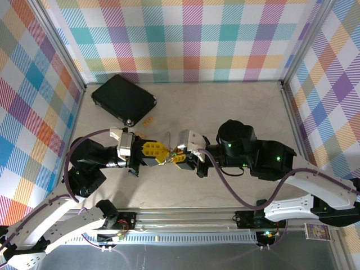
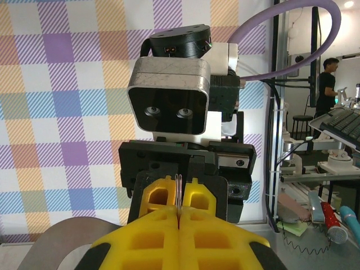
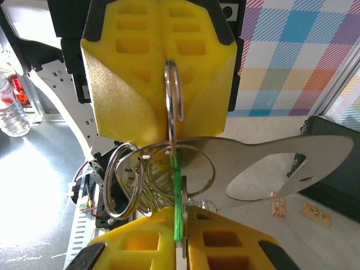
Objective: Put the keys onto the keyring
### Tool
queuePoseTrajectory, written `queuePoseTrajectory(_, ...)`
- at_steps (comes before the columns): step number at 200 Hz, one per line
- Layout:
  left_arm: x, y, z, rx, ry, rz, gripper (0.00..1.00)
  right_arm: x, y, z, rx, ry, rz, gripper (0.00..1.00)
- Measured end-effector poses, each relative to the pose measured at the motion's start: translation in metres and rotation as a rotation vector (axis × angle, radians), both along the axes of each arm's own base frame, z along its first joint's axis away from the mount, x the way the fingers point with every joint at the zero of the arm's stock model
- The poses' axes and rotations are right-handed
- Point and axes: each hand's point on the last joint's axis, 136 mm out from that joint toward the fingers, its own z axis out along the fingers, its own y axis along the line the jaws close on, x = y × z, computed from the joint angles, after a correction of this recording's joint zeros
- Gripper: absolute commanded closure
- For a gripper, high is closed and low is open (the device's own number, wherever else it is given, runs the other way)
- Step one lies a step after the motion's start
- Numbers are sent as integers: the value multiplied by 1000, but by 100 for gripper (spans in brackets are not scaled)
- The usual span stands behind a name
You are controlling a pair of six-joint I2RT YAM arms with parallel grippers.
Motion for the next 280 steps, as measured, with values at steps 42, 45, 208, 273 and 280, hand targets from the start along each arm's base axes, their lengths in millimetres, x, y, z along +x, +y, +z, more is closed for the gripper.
queuePoseTrajectory(42, 1, 0, 0, 0, 0, 4, 100, 7, -4, 2, 2, -22, -40, 96)
queuePoseTrajectory(45, 1, 0, 0, 0, 0, 4, 100, 7, -4, 2, 2, -25, -42, 96)
queuePoseTrajectory(208, 24, -12, -35, 139, 22, 91, 100, 34, -27, -12, -115, -161, -183, 100)
queuePoseTrajectory(273, 37, -18, -57, 231, 29, 140, 100, 38, -27, -16, -156, -161, -202, 100)
queuePoseTrajectory(280, 39, -18, -59, 239, 30, 145, 100, 39, -27, -18, -164, -160, -204, 100)
